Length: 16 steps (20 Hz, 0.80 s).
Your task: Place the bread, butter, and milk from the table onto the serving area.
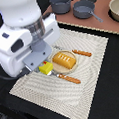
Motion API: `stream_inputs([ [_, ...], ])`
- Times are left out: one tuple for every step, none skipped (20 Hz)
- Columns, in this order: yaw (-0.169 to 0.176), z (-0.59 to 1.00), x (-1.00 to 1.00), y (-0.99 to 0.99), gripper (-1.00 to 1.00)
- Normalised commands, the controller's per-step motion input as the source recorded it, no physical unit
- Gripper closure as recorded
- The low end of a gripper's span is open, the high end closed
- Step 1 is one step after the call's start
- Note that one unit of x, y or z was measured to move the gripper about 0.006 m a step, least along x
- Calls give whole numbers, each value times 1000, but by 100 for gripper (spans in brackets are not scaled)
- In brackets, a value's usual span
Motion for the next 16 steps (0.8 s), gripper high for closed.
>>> stream_inputs([
  [-57,-174,746,-414,100],
  [-60,-191,697,-420,100],
  [-60,-180,694,-440,100],
  [-61,-206,660,-434,100],
  [-57,-226,634,-386,100],
  [-39,-263,554,-306,100],
  [-27,-320,460,-271,100],
  [-18,-357,434,-243,100],
  [-11,-377,380,-203,100],
  [-1,-409,311,-160,100],
  [0,-406,277,-134,100],
  [0,-389,271,-94,100],
  [0,-334,300,-51,100],
  [0,-274,289,-43,-100],
  [0,-166,286,-17,-100],
  [0,-23,317,-9,-100],
])
